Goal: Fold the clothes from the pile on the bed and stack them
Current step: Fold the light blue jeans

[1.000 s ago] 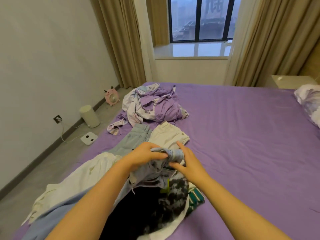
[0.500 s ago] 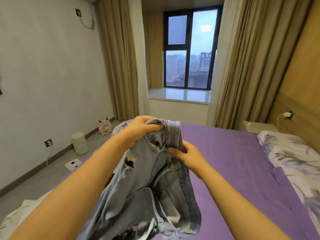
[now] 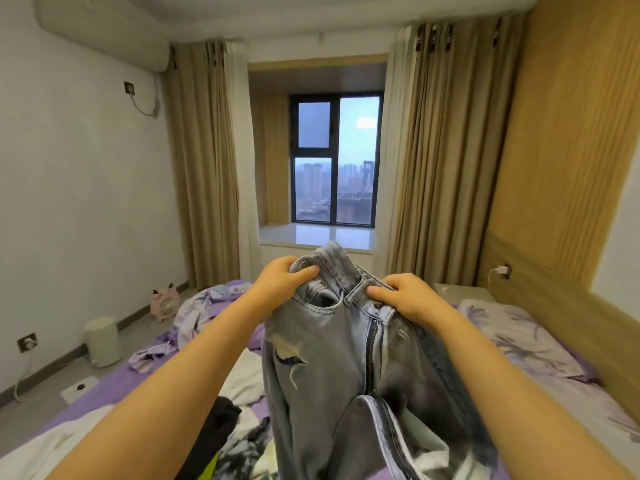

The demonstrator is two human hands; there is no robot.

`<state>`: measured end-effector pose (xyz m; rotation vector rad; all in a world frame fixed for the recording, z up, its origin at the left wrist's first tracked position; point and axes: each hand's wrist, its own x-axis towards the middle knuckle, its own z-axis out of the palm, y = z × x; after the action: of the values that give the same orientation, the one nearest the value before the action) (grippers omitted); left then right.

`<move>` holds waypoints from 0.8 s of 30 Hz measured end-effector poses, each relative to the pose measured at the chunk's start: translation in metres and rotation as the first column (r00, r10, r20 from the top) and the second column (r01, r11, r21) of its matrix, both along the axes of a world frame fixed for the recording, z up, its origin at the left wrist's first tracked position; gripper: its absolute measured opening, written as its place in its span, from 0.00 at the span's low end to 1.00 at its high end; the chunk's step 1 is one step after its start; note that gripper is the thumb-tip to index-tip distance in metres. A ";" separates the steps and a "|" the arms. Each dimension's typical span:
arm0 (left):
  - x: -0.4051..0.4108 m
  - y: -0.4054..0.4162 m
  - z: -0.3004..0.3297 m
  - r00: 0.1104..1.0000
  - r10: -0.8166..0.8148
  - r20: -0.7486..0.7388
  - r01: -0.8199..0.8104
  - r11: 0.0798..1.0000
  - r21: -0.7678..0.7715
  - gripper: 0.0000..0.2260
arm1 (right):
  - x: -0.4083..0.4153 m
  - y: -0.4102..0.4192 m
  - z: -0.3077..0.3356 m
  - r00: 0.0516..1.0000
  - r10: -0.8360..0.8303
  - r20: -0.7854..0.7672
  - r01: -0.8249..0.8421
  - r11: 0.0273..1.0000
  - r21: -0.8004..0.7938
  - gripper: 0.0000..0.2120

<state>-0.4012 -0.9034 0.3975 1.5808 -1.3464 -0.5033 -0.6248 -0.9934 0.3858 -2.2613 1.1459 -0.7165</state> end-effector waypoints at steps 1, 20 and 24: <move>-0.005 -0.001 -0.001 1.000 -0.013 -0.020 0.013 1.000 0.026 0.12 | -0.007 -0.001 0.006 0.999 0.002 -0.036 -0.001 1.000 0.022 0.18; -0.012 0.065 -0.311 0.896 0.136 -0.424 0.156 0.797 0.584 0.11 | 0.004 0.043 -0.280 0.905 0.258 -0.338 0.031 0.753 0.658 0.21; 0.008 0.068 -0.372 0.922 0.139 -0.360 0.125 0.775 0.619 0.12 | 0.018 0.048 -0.351 0.923 0.241 -0.299 0.035 0.722 0.691 0.14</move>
<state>-0.3932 -0.8354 0.0257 1.8784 -0.8925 -1.3069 -0.6067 -0.9458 0.0351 -1.8030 1.1750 0.2108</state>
